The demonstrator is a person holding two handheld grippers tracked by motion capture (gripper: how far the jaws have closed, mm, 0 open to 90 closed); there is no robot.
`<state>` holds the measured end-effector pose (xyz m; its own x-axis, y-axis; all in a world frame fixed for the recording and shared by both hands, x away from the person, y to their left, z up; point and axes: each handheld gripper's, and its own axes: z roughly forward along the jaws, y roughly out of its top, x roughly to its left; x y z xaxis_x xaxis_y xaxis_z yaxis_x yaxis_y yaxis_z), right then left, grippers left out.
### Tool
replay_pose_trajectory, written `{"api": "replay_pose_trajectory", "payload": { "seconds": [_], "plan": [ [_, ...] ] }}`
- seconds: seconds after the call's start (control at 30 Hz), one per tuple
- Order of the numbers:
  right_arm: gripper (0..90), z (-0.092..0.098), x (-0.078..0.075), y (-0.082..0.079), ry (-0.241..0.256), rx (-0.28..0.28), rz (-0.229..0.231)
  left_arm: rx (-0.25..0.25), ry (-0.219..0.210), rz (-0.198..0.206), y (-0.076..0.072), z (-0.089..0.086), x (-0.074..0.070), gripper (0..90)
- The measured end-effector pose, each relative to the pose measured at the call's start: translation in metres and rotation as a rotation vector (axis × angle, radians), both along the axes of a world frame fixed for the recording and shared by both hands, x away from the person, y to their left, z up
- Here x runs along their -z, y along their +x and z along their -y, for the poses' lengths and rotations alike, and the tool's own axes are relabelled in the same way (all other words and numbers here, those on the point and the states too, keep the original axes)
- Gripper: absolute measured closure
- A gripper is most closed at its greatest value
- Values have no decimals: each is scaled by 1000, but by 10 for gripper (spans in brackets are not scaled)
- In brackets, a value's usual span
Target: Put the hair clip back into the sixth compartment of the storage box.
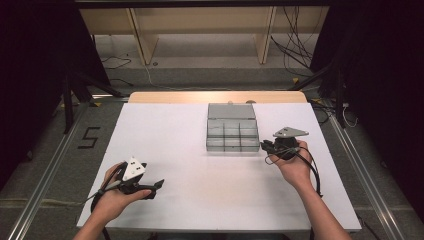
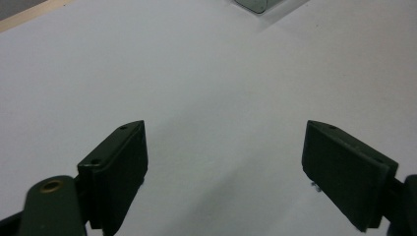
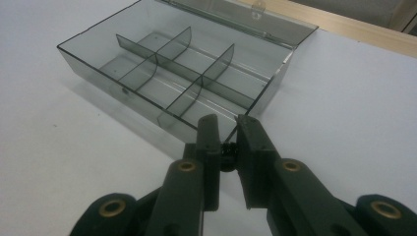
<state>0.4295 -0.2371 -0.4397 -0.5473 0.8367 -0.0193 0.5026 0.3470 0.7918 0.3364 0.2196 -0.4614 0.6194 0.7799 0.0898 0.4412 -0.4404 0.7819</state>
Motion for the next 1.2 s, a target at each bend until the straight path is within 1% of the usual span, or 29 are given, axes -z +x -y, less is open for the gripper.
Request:
{"api": "replay_pose_trajectory", "payload": {
  "seconds": [0.27, 0.57, 0.77, 1.2],
  "plan": [
    [811, -2, -2, 4, 5, 4, -6, -1, 0, 1, 0, 0, 0, 170],
    [812, -7, -4, 8, 0, 2, -9, -1, -2, 0, 0, 0, 0, 170],
    [811, -8, -4, 12, -3, 3, -23, -3, -1, 1, 0, 0, 0, 170],
    [811, -13, -4, 18, -10, 8, -37, -3, -6, 3, 0, -1, 0, 169]
  ]
}}
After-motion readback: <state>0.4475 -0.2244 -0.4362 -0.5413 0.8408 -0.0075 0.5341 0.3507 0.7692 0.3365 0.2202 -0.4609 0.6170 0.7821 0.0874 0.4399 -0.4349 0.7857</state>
